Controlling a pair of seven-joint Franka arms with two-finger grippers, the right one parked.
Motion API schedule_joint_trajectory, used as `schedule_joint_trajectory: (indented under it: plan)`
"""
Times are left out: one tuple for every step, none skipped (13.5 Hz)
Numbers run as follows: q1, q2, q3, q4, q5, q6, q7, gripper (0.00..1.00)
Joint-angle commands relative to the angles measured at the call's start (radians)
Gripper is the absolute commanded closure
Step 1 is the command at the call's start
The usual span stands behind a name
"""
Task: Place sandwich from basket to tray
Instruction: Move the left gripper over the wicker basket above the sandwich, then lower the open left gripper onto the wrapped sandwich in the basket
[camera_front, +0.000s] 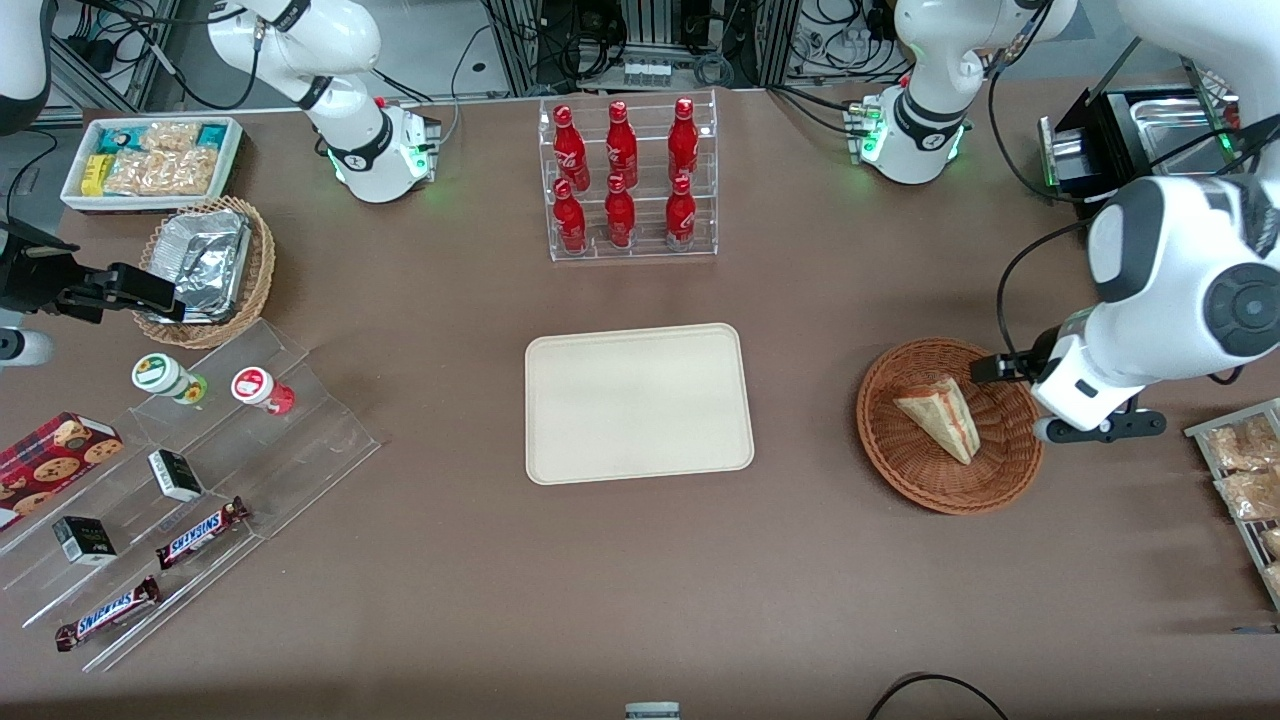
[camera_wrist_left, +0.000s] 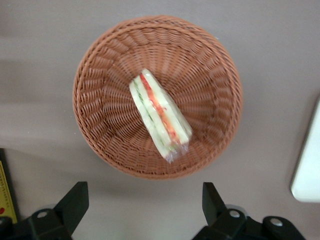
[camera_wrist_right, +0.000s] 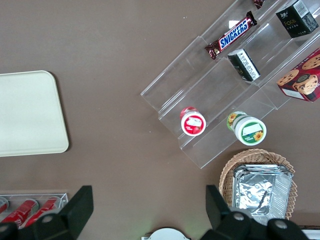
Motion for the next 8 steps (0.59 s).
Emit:
schedule_joint_trajectory:
  plan:
    - [-0.021, -0.021, 0.003, -0.076, 0.029, 0.078, -0.143, 0.00]
    - [-0.021, -0.024, 0.003, -0.096, 0.029, 0.105, -0.190, 0.00]
    - [-0.022, -0.027, 0.001, -0.116, 0.029, 0.135, -0.249, 0.00]
    - [-0.034, -0.028, 0.003, -0.133, 0.029, 0.169, -0.316, 0.00]
    - [-0.038, -0.026, 0.001, -0.150, 0.029, 0.194, -0.361, 0.00]
    - [-0.038, -0.027, 0.001, -0.162, 0.028, 0.209, -0.381, 0.00]
    - [-0.038, -0.028, 0.001, -0.174, 0.028, 0.221, -0.412, 0.00]
    - [-0.039, -0.026, 0.001, -0.188, 0.028, 0.235, -0.438, 0.00]
